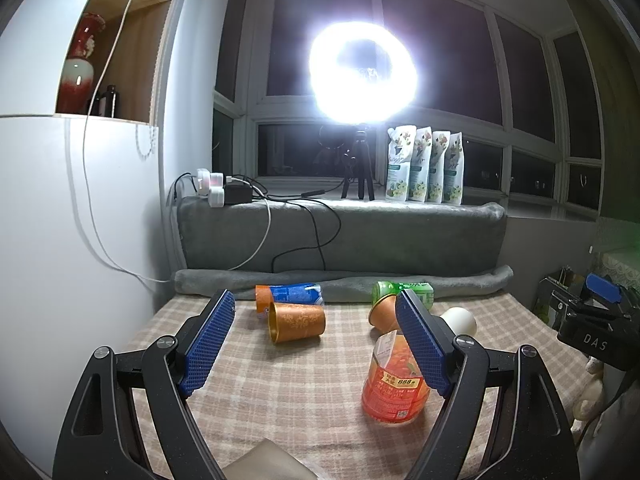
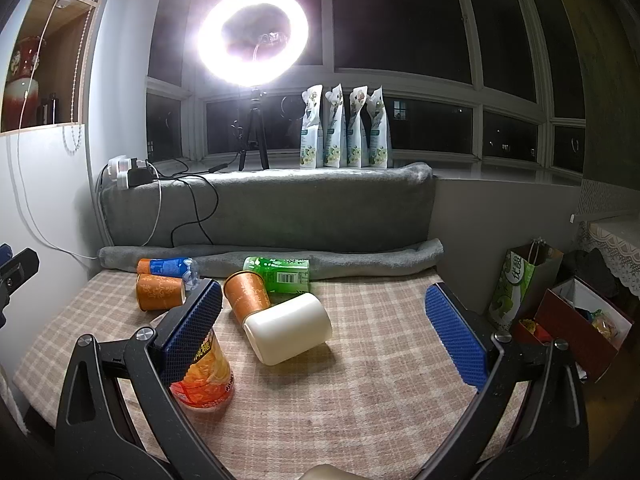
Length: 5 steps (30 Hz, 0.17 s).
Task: Flip cup upright
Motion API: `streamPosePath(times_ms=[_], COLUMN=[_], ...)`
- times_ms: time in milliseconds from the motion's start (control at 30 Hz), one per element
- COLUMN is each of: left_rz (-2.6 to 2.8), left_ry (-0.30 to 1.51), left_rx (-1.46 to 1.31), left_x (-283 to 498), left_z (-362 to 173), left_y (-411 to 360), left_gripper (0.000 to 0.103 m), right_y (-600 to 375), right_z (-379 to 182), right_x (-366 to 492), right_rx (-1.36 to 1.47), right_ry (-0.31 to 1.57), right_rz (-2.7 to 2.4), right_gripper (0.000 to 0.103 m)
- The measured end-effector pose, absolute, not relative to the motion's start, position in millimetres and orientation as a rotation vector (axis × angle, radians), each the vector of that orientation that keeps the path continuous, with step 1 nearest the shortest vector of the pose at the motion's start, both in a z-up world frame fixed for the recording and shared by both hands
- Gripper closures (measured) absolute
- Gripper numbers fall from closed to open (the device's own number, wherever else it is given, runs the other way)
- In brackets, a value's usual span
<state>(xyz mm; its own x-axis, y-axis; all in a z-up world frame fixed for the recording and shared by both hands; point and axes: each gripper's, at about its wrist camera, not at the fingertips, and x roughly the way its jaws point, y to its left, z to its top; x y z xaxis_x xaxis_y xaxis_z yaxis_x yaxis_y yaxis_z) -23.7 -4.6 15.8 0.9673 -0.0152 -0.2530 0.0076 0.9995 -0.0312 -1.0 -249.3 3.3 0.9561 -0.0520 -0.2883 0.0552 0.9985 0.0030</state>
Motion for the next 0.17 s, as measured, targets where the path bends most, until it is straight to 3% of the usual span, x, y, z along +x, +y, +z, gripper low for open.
streamPosePath(times_ms=[167], left_rz=[-0.010], left_ry=[0.256], left_rx=[-0.027], left_x=[-25.4], left_z=[14.5], left_y=[-5.0], left_gripper=[0.020], right_y=[-249.7], right_z=[2.9], right_x=[-1.1], right_rx=[0.010], right_ry=[0.294], right_rz=[-0.054], right_gripper=[0.000])
